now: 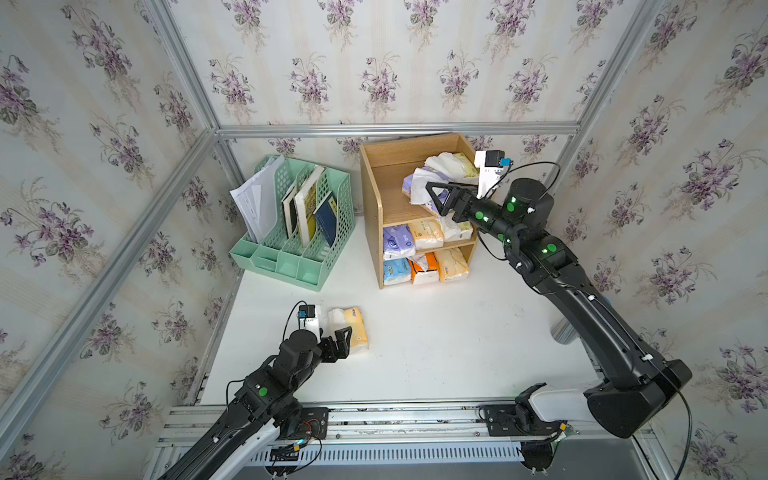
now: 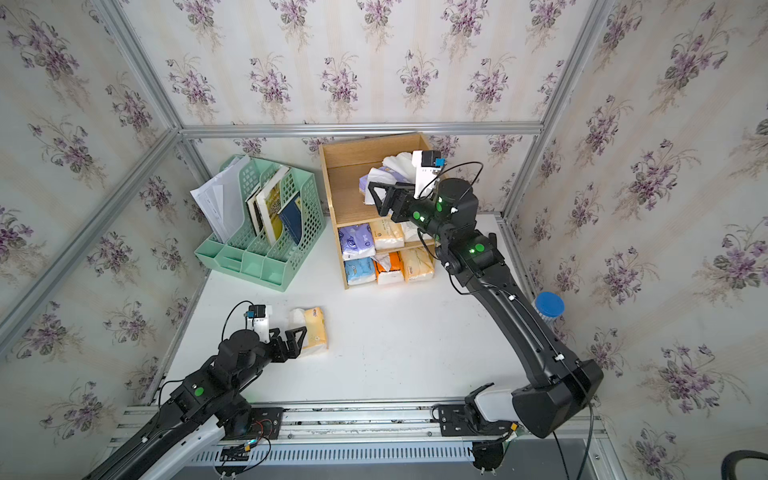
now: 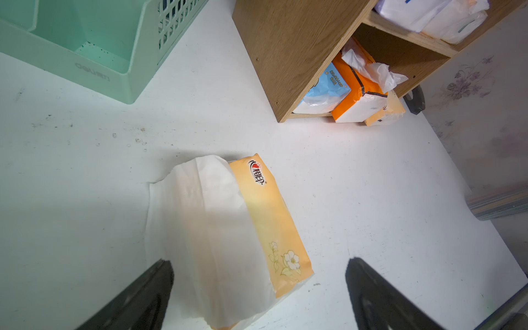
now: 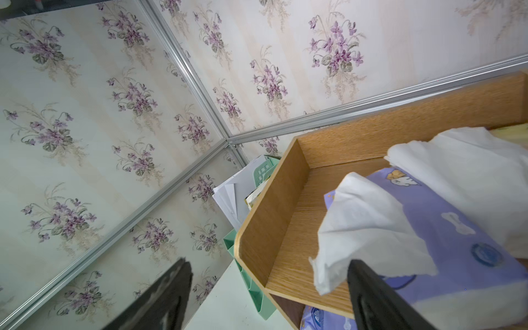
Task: Remove the tissue boxes from the shelf
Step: Place the box of tissues at the center of the board, then adjust the box of tissues on the shelf.
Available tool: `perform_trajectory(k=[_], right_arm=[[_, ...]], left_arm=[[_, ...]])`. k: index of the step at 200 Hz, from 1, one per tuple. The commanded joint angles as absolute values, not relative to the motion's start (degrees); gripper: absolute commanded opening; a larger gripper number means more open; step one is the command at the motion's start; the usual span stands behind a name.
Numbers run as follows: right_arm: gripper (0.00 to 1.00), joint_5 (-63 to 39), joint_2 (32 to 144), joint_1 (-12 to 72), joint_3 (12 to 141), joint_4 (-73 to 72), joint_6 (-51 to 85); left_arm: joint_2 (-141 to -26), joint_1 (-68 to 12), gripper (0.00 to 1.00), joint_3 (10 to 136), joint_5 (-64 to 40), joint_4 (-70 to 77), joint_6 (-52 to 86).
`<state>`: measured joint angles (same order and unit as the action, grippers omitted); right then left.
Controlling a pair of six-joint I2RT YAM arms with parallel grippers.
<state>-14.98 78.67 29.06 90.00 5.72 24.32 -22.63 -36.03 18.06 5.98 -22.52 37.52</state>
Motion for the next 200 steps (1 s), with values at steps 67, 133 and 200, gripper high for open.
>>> perform_trajectory(k=[67,133,200], right_arm=[[0.89,0.74,72.99,30.06,80.75,11.50,22.60],[0.81,-0.05,61.65,30.39,59.31,7.56,22.63],[0.75,2.51,58.15,37.00,42.26,3.94,29.83]], left_arm=[[-33.07,-36.01,0.99,23.88,6.55,-18.05,36.06],[-37.77,-36.01,0.99,28.26,2.78,-16.79,31.11],[-40.67,-35.94,0.99,27.77,6.10,-12.01,30.04]])
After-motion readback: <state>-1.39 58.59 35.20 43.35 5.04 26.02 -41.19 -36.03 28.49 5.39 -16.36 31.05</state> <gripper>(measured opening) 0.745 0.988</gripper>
